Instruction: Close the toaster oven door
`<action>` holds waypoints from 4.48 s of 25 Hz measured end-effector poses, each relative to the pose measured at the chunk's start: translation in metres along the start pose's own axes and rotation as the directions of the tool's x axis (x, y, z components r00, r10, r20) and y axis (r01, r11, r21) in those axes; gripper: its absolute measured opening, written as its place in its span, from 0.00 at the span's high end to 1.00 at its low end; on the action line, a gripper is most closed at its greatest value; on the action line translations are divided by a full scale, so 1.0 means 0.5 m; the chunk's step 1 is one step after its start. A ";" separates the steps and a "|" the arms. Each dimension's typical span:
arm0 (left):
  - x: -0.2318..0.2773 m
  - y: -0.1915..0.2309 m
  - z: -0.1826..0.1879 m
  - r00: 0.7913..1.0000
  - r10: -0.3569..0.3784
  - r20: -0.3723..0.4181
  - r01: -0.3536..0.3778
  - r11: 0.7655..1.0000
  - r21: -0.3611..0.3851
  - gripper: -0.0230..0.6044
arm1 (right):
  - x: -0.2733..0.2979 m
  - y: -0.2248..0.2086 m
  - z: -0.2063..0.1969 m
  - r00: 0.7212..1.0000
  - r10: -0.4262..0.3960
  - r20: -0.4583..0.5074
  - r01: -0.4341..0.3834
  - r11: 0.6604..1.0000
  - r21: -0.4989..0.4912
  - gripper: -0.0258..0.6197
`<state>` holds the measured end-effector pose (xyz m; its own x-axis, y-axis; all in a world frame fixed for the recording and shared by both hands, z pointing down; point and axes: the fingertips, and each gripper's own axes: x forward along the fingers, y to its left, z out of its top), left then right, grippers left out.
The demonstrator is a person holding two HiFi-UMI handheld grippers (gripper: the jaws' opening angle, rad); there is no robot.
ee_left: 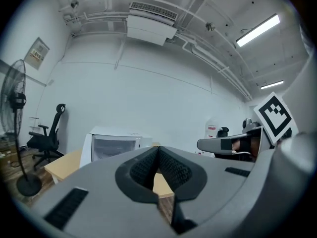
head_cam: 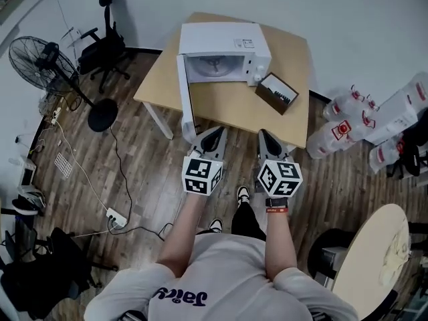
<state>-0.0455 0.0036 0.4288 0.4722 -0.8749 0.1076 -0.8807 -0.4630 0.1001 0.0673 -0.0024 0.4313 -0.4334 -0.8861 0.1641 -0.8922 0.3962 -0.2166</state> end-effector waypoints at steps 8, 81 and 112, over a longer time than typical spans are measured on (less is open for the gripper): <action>0.090 0.062 0.055 0.990 0.133 0.042 -0.133 0.991 0.000 0.93 | 0.139 -0.036 0.064 0.989 0.145 -0.009 -0.145 0.989 -0.031 0.94; 0.067 0.393 -0.221 0.899 -0.314 -0.307 0.342 0.939 0.042 0.56 | 0.570 0.091 0.002 0.914 0.348 -0.206 -0.370 0.926 -0.077 0.94; 0.098 0.350 -0.234 0.885 -0.341 -0.318 0.366 0.930 0.022 0.70 | 0.531 0.060 0.014 0.910 0.374 -0.181 -0.391 0.918 -0.067 0.94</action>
<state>-0.1719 -0.1038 0.5676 0.7298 -0.5713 0.3754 -0.6473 -0.7542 0.1105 -0.0737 -0.2275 0.4614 -0.7508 -0.6144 0.2426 -0.6584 0.7260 -0.1989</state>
